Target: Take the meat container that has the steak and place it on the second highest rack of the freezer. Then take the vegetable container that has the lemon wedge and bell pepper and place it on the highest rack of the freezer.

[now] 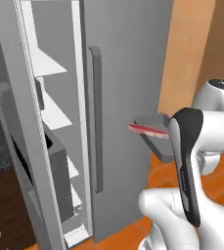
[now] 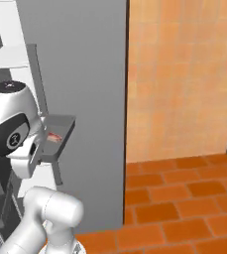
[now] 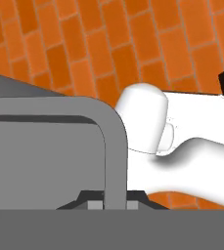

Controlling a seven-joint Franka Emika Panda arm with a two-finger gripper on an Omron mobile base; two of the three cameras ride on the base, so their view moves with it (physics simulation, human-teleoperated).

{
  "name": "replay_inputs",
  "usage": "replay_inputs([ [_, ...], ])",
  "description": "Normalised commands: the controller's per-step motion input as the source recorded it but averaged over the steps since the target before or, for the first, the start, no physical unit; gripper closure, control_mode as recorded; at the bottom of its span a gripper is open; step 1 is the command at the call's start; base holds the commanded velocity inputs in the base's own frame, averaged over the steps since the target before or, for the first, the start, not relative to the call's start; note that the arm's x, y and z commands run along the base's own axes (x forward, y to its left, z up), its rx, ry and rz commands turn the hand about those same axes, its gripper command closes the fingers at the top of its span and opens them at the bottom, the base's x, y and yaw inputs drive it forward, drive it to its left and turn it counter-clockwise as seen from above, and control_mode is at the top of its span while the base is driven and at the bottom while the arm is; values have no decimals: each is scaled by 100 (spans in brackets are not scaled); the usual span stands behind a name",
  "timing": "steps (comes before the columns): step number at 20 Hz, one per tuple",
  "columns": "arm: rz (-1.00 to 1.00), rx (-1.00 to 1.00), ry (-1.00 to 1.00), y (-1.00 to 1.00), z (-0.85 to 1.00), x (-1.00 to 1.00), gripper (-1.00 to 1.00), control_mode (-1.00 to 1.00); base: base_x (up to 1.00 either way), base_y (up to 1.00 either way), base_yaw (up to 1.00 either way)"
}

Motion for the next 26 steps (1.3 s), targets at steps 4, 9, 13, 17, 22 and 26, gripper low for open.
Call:
replay_inputs([
  [4, 0, 0, 0, 0, 0, 0, 100, 100, 31, -42, 72],
  [9, 0, 0, 0, 0, 0, 0, 100, 100, 21, -11, 73],
  [13, 0, 0, 0, 0, 0, 0, 100, 100, 32, 0, 45],
  [17, 0, 0, 0, 0, 0, 0, 100, 100, 47, 0, 32],
  [22, 0, 0, 0, 0, 0, 0, 100, 100, 42, 0, 27],
  [26, 0, 0, 0, 0, 0, 0, 100, 100, 48, 0, 16],
])
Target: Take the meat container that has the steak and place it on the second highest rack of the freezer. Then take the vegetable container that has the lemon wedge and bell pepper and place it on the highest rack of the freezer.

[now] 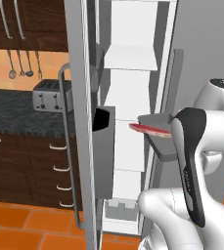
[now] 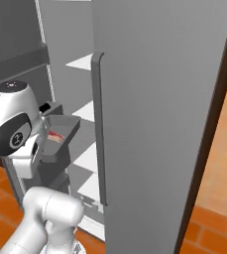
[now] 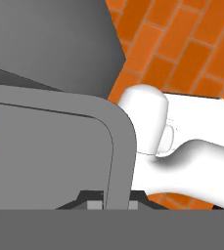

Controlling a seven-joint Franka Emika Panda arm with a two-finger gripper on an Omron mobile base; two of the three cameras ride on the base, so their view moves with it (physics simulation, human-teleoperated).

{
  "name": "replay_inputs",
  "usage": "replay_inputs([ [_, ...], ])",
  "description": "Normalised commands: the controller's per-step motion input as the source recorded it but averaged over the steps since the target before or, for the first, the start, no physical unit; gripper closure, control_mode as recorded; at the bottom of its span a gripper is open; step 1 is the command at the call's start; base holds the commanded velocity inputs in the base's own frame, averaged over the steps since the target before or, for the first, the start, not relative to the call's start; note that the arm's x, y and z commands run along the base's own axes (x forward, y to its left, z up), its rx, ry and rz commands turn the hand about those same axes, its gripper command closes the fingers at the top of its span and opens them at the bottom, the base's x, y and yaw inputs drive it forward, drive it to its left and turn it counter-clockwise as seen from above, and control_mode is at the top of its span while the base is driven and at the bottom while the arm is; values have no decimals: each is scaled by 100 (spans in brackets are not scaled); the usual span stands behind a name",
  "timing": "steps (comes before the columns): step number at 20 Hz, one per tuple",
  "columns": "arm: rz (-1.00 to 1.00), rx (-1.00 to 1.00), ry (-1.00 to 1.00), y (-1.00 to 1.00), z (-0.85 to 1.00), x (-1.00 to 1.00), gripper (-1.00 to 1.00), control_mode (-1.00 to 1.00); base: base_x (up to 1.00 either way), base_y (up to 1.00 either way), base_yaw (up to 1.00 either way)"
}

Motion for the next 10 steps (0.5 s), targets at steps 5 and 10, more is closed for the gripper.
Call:
replay_inputs([
  [5, 0, 0, 0, 0, 0, 0, 100, 100, 52, 0, 8],
  [10, 0, 0, 0, 0, 0, 0, 100, 100, 44, 0, 2],
])
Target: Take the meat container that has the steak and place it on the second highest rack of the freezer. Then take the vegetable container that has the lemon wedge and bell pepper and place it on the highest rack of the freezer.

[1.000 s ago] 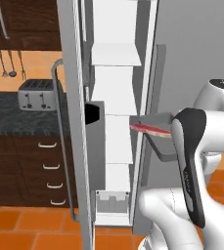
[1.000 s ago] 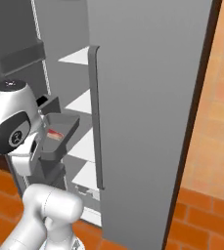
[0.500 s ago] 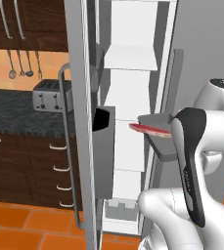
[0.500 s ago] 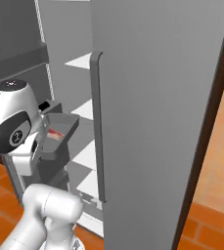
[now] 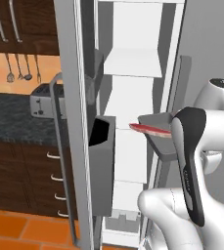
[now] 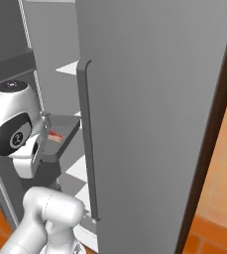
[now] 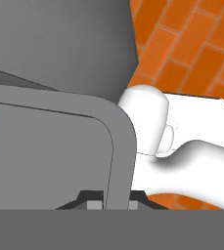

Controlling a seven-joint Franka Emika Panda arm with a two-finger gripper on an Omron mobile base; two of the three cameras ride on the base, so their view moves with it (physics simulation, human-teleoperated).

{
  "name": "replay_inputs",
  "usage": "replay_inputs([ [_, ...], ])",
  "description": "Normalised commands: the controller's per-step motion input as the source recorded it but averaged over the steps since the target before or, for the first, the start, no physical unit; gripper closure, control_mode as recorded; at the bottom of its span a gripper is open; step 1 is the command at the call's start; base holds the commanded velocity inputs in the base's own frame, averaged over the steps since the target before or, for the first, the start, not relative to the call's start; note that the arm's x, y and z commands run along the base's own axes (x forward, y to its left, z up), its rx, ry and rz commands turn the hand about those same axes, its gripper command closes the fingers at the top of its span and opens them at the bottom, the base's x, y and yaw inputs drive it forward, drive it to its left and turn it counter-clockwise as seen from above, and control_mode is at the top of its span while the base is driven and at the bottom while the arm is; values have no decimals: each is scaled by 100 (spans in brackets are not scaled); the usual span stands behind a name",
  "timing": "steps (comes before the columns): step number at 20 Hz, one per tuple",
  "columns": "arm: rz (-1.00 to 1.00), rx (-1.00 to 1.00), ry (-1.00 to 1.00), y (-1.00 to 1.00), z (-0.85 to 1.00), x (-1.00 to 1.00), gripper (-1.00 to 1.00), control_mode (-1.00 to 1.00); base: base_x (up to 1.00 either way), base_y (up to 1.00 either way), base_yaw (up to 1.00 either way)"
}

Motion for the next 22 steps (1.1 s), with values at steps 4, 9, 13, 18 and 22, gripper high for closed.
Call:
replay_inputs([
  [4, 0, 0, 0, 0, 0, 0, 100, 100, 43, 0, 0],
  [9, 0, 0, 0, 0, 0, 0, 100, 100, 35, 8, 0],
  [13, 0, 0, 0, 0, 0, 0, 100, 100, 15, 17, 0],
  [18, 0, 0, 0, 0, 0, 0, 100, 100, 13, 15, 0],
  [22, 0, 0, 0, 0, 0, 0, 100, 100, 14, 27, 0],
])
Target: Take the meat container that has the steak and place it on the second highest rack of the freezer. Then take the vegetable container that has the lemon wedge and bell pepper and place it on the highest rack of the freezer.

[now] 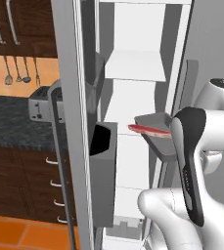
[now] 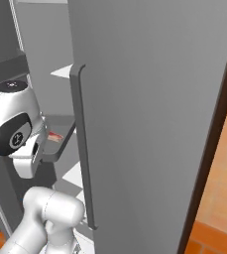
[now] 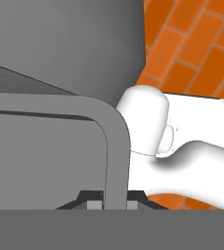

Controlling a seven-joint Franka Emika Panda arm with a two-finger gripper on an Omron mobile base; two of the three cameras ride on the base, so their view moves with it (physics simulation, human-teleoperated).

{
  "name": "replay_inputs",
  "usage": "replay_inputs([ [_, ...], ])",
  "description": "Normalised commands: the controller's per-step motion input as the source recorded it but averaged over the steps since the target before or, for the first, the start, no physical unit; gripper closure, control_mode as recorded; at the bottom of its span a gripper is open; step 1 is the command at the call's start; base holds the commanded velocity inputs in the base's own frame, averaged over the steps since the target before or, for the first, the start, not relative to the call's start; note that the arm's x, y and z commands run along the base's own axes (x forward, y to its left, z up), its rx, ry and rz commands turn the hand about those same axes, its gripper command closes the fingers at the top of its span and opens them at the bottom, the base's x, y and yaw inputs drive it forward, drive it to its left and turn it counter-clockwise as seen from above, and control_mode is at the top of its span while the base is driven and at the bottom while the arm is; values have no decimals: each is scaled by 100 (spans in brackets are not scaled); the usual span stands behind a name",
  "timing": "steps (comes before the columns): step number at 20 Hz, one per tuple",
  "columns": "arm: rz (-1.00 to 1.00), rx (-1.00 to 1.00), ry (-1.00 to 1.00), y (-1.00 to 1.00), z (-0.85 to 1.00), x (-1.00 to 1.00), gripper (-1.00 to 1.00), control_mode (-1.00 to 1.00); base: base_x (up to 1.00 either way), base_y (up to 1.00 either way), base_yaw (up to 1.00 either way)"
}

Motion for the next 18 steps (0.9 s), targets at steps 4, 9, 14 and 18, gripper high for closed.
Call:
replay_inputs([
  [4, 0, 0, 0, 0, 0, 0, 100, 100, 9, 31, 0],
  [9, 0, 0, 0, 0, 0, 0, 100, 100, 13, 24, 0],
  [14, -1, 0, 0, 0, 0, 8, 100, -100, 23, 1, -1],
  [18, -10, 0, 0, 0, 0, 48, 100, -100, 0, 0, 0],
])
